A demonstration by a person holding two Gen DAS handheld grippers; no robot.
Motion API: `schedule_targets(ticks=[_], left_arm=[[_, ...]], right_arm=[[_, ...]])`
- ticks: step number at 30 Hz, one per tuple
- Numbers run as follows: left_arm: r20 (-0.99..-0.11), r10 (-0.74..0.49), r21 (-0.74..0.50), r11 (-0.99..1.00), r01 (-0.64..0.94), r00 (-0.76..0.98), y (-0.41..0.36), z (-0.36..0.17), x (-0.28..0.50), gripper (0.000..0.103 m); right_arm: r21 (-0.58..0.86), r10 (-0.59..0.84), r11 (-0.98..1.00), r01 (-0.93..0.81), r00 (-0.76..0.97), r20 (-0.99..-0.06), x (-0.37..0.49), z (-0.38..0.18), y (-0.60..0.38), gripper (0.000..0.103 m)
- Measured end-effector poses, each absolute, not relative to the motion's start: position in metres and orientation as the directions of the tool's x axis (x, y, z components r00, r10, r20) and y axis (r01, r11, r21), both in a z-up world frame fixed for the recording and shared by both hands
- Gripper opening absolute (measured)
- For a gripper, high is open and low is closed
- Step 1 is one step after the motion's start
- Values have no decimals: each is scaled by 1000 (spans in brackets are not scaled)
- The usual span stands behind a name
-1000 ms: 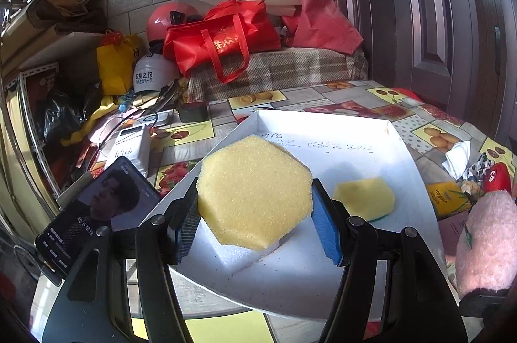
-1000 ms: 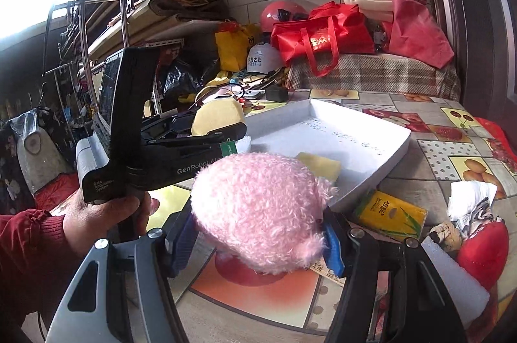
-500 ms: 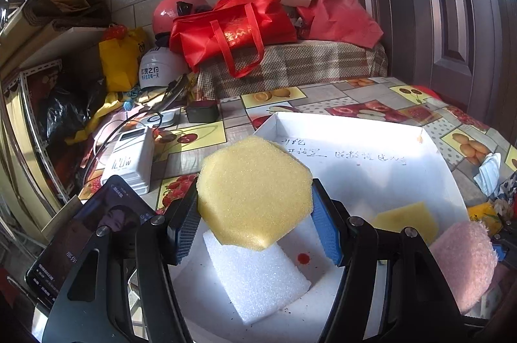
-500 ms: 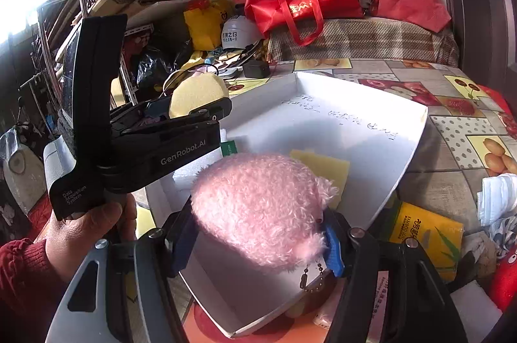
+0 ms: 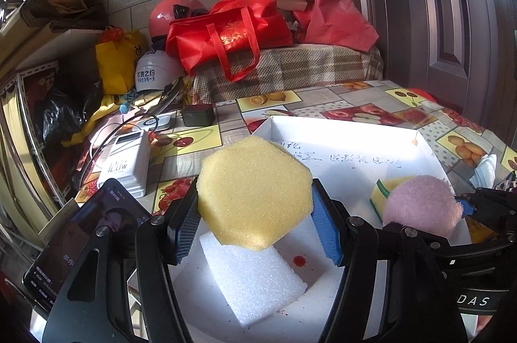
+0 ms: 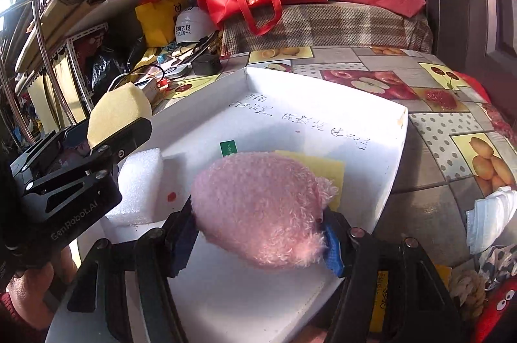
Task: Organize soft objects
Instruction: 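Lower and release the octagonal sponge and pink plush into the box with both tools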
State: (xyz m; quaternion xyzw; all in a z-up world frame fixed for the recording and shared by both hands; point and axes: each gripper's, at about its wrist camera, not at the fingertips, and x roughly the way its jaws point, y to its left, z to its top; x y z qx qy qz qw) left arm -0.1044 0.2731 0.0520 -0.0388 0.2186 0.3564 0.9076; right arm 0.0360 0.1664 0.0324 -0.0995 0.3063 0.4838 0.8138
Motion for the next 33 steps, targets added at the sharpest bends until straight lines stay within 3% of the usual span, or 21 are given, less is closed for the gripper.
schedule_targets(ticks=[5, 7, 9, 10, 11, 13, 19, 25, 33], left_arm=[[-438, 611, 97, 761, -641, 659, 271, 50, -99, 68], [-428, 636, 96, 738, -667, 642, 271, 51, -102, 77], [-414, 656, 72, 715, -696, 631, 275, 52, -109, 91], [-406, 659, 62, 712, -700, 633, 275, 53, -111, 93], [-400, 663, 60, 708, -704, 633, 275, 53, -113, 103], [-390, 668, 63, 706, -705, 634, 274, 54, -114, 103], [-362, 690, 61, 688, -723, 627, 271, 55, -120, 103], [-342, 713, 7, 654, -757, 613, 277, 57, -132, 103], [-286, 735, -13, 638, -770, 615, 272, 60, -144, 103]], right_arm=[[61, 734, 500, -864, 385, -560, 20, 39, 167, 67], [38, 729, 509, -860, 408, -549, 16, 41, 167, 70], [37, 724, 524, -851, 423, -545, 18, 41, 167, 87], [40, 723, 529, -848, 426, -544, 19, 41, 167, 89], [38, 721, 532, -846, 430, -543, 19, 42, 167, 90], [18, 712, 543, -840, 449, -539, 17, 42, 169, 103], [-25, 715, 547, -837, 483, -505, 9, 46, 167, 103], [76, 704, 563, -823, 431, -564, 18, 37, 161, 103], [71, 756, 551, -832, 461, -465, -18, 45, 138, 103]])
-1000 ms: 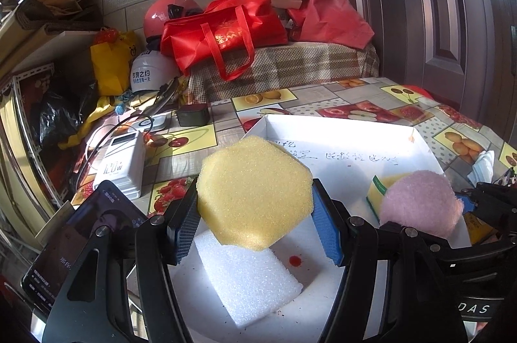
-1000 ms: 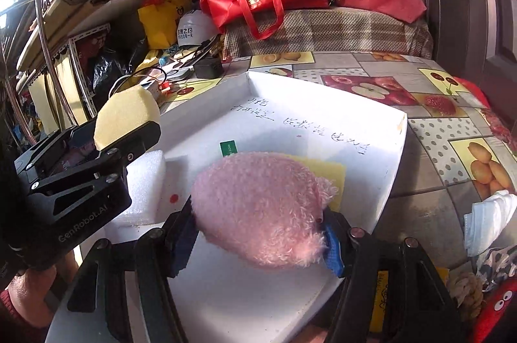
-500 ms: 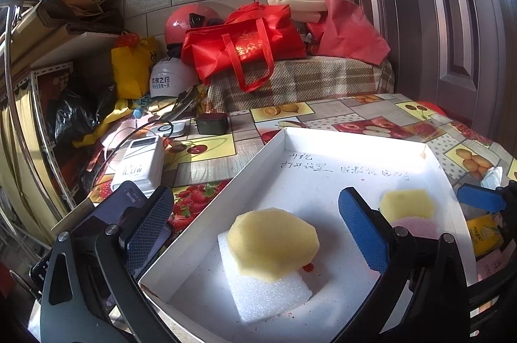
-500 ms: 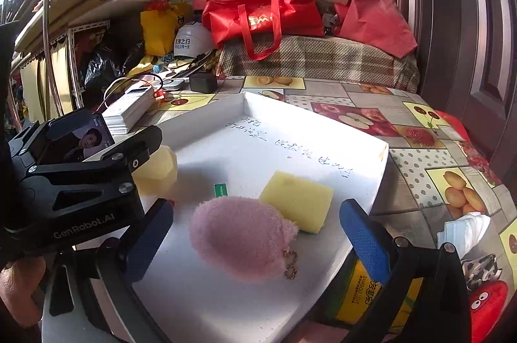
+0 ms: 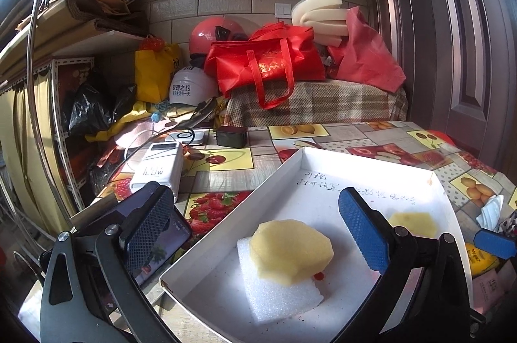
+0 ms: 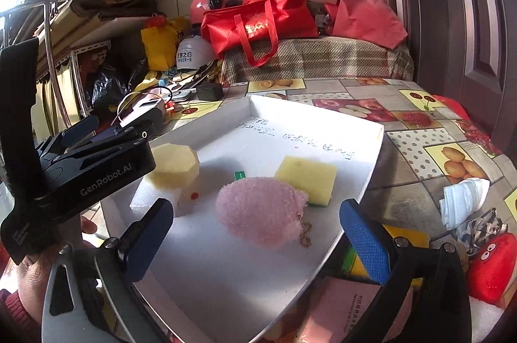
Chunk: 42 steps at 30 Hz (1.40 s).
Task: Organize soft objects
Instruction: 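Lower and release the octagonal sponge and pink plush into the box with both tools, then grasp the red round plush with the right tool while the left tool grasps the blue rope toy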
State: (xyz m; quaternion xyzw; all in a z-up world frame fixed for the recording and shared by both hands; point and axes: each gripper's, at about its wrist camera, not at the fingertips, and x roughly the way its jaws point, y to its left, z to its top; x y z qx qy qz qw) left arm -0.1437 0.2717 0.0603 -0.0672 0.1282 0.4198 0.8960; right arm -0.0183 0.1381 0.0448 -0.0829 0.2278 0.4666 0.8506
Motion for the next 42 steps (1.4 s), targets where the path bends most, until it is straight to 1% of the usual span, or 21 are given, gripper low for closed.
schedule_targets(ticks=[2, 5, 7, 9, 13, 15, 18, 20, 22, 25, 28, 30, 32, 33, 34, 35, 36, 39, 42], left_arm=[[-277, 737, -24, 636, -771, 616, 271, 61, -147, 103], [-265, 731, -23, 647, -762, 629, 266, 61, -149, 103], [-262, 725, -13, 657, -754, 637, 260, 62, -148, 103], [-261, 715, -7, 671, -742, 649, 253, 61, -148, 103], [-271, 664, -6, 722, -691, 697, 231, 61, -148, 103], [-277, 625, -2, 759, -651, 730, 216, 61, -147, 103], [-292, 563, 15, 811, -585, 773, 193, 60, -142, 103], [-312, 505, 30, 852, -522, 805, 175, 59, -138, 103], [-348, 417, 36, 901, -432, 840, 155, 57, -131, 103], [-414, 245, 25, 966, -258, 876, 121, 53, -117, 103], [-498, 59, 10, 998, -62, 865, 82, 47, -102, 103], [-551, -33, 24, 998, 56, 834, 51, 42, -92, 103], [-600, -14, 100, 991, 92, 800, 24, 36, -80, 103], [-625, 5, 137, 985, 103, 781, 14, 32, -73, 103], [-650, 18, 163, 980, 116, 760, 6, 27, -67, 103], [-668, 29, 182, 975, 126, 744, 0, 24, -62, 103], [-684, 39, 197, 971, 133, 729, -4, 20, -57, 103], [-697, 58, 208, 970, 124, 715, -4, 16, -54, 103], [-700, 46, 172, 979, 106, 713, 3, 16, -54, 103]], right_arm=[[54, 775, 531, -845, 459, -435, -31, 47, 132, 103], [-9, 818, 486, -874, 458, -349, -56, 54, 120, 103], [-51, 843, 445, -894, 437, -313, -71, 56, 114, 103], [-71, 856, 408, -910, 409, -316, -80, 55, 108, 103], [-51, 869, 386, -921, 382, -316, -78, 57, 89, 103], [-29, 868, 402, -915, 391, -306, -67, 59, 75, 103], [0, 863, 448, -894, 432, -261, -46, 64, 44, 103], [-5, 843, 503, -864, 492, -218, -29, 68, 18, 103], [4, 803, 572, -821, 559, -206, -4, 70, -5, 103], [96, 740, 658, -747, 616, -271, 48, 67, -37, 103], [217, 700, 702, -679, 601, -385, 96, 56, -60, 103], [281, 704, 699, -658, 563, -433, 115, 49, -69, 103], [329, 718, 685, -649, 526, -456, 124, 43, -74, 101], [345, 724, 679, -648, 512, -463, 126, 41, -75, 97], [356, 730, 671, -650, 498, -469, 125, 38, -75, 94], [357, 733, 667, -654, 487, -476, 124, 37, -73, 91], [354, 732, 664, -658, 478, -486, 124, 36, -70, 91], [350, 739, 652, -673, 460, -493, 121, 35, -67, 90], [346, 743, 637, -688, 430, -513, 120, 33, -59, 90]])
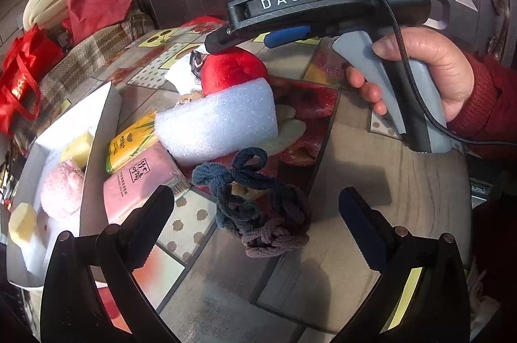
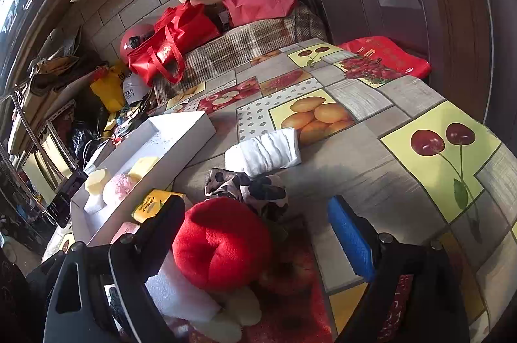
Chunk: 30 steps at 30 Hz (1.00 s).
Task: Organize soft objects
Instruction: 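Grasp the red round plush with the right tool while the left tool grasps the blue rope toy, then carry the blue rope toy over the box with the left tool while the right tool carries the red plush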
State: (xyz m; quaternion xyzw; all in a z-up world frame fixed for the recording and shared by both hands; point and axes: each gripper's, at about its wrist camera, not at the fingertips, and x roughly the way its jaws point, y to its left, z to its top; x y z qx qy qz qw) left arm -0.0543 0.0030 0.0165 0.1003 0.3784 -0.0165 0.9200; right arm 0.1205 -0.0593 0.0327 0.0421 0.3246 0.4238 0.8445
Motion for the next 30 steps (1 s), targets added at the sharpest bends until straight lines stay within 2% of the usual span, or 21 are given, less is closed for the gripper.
schedule_targets(ticks=[2, 5, 6, 7, 9, 13, 20, 24, 30], left_arm=[[-713, 40, 149, 984, 96, 700, 11, 15, -52, 102], [-738, 30, 133, 986, 101, 674, 15, 10, -48, 89], [-748, 27, 131, 986, 107, 663, 14, 7, -46, 73], [-755, 15, 120, 986, 115, 655, 14, 6, -45, 66], [-751, -7, 99, 987, 123, 660, 16, 7, -47, 40], [-724, -12, 91, 989, 113, 690, 19, 13, -52, 34], [-557, -6, 54, 998, 43, 830, 35, 41, -87, 34], [-469, 66, 105, 994, -18, 881, 41, 51, -104, 35], [-417, 134, 69, 991, -115, 899, 62, 57, -112, 35]], right_arm=[[352, 742, 629, -693, 399, -539, 121, 29, -51, 90], [345, 733, 613, -711, 347, -586, 118, 22, -36, 88], [327, 719, 618, -715, 346, -603, 117, 21, -33, 70], [316, 714, 614, -723, 337, -614, 116, 20, -29, 62], [303, 709, 616, -728, 345, -615, 113, 20, -30, 59], [324, 733, 617, -717, 374, -568, 110, 26, -43, 57], [375, 765, 644, -667, 552, -332, 94, 52, -92, 57], [309, 758, 652, -692, 607, -239, 74, 65, -96, 57], [178, 762, 646, -742, 617, -195, 54, 73, -82, 57]])
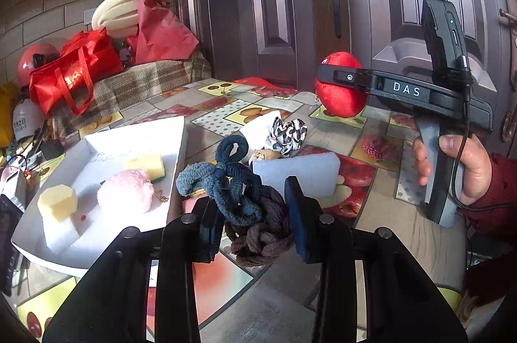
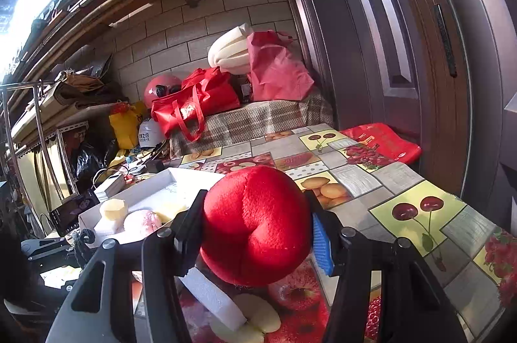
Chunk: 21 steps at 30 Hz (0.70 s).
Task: Organize soft objects
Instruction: 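Carry the blue rope toy over the box with the left tool while the right tool carries the red plush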
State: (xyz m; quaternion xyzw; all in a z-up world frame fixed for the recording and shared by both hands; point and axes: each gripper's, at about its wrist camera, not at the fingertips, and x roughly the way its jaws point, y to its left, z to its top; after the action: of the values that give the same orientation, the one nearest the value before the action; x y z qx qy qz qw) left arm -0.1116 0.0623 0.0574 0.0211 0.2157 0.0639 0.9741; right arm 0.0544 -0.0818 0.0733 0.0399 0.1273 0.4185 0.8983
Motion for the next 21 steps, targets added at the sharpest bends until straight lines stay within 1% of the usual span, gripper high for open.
schedule_targets(ticks=[6, 12, 16, 21], left_arm=[[-386, 192, 31, 980, -195, 902, 80, 59, -116, 35], [-348, 268, 52, 962, -267, 898, 91, 60, -120, 35], [-316, 363, 72, 930, -360, 876, 113, 62, -123, 35], [-309, 441, -16, 883, -469, 842, 157, 61, -132, 35]], right_arm=[[132, 765, 641, -756, 617, -184, 49, 73, -77, 57], [109, 771, 632, -768, 608, -188, 45, 72, -75, 57], [75, 775, 623, -778, 603, -189, 39, 72, -71, 57], [89, 793, 600, -795, 576, -198, 36, 71, -64, 57]])
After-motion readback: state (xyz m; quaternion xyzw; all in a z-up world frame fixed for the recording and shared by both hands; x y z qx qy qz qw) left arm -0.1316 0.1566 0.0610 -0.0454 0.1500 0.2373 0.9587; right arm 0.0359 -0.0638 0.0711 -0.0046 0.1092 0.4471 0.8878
